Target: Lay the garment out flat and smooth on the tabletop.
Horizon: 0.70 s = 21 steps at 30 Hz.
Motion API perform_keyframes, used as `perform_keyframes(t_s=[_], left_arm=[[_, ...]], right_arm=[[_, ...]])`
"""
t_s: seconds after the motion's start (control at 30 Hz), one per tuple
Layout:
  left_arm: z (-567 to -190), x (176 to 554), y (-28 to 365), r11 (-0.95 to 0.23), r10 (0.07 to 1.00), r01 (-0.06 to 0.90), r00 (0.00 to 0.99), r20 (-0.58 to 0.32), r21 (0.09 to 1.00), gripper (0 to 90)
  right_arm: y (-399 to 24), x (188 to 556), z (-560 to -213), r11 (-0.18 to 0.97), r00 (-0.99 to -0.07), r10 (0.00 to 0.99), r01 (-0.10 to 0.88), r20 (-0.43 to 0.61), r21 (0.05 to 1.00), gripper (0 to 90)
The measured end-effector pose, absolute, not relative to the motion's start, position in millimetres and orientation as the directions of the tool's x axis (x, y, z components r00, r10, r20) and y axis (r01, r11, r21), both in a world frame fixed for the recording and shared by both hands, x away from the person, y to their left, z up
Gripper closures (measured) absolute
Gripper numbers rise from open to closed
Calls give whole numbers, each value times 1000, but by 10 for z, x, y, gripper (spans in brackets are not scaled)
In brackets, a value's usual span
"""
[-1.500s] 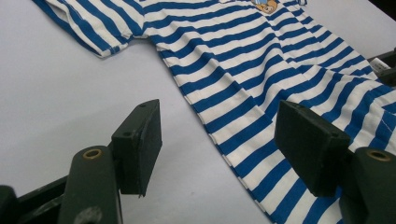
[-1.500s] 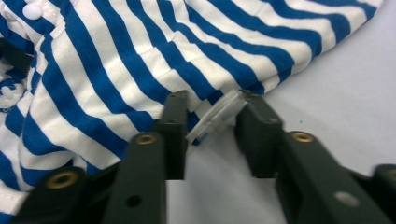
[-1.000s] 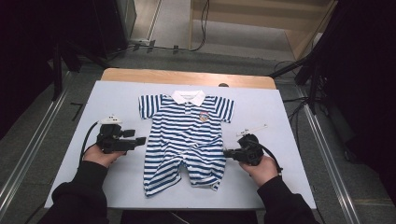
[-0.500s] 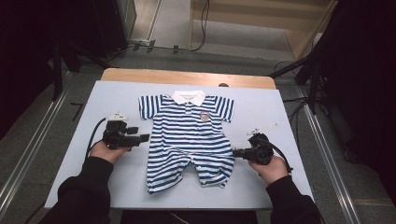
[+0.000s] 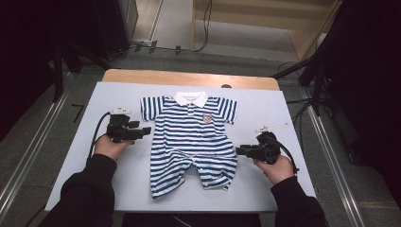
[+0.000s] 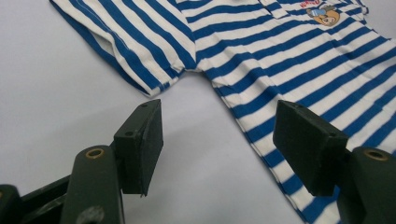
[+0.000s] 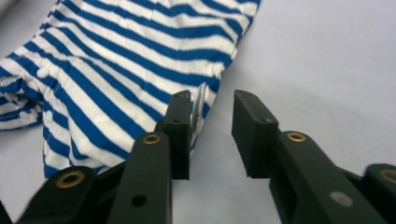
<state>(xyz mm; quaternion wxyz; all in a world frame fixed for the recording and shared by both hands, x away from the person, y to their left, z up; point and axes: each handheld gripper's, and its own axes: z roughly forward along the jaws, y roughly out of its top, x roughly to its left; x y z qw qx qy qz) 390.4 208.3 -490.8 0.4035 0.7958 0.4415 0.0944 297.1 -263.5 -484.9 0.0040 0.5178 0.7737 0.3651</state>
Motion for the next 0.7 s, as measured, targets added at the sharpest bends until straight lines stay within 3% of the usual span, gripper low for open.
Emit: perform_keyframes(t_s=[0.13, 0.3, 0.7], left_arm=[[-4907, 3995, 2063, -283, 786, 621, 587, -194, 731, 337], [-4898, 4155, 2074, -257, 805, 622, 562, -192, 740, 336], [-5016, 4541, 2041, -212, 849, 653, 491, -194, 727, 307]], right_arm=[[-2633, 3072, -4824, 164, -467, 805, 767, 365, 620, 501], [-2587, 3325, -4883, 171, -471, 820, 745, 326, 645, 429], [-2610, 4047, -5059, 131, -387, 882, 748, 268, 650, 360]])
